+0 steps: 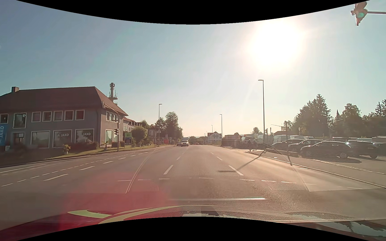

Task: Follow the waypoints while adhering to traffic rules and regulations

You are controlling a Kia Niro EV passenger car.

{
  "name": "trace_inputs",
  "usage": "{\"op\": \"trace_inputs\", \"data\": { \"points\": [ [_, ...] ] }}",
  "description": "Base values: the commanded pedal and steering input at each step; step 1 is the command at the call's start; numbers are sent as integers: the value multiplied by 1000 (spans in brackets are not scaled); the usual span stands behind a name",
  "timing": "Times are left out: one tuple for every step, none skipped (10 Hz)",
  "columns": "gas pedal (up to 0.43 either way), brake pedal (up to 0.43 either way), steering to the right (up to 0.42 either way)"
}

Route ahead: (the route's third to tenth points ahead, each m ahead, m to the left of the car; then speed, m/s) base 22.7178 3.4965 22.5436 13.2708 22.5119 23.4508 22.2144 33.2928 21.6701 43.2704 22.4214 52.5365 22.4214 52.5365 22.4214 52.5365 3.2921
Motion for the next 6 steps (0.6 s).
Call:
{"op": "trace_inputs", "data": {
  "points": [
    [429, 0, -3],
    [421, 0, -2],
    [421, 0, -2],
    [409, 0, -2],
    [398, 0, -1],
    [378, 0, -1]
  ]
}}
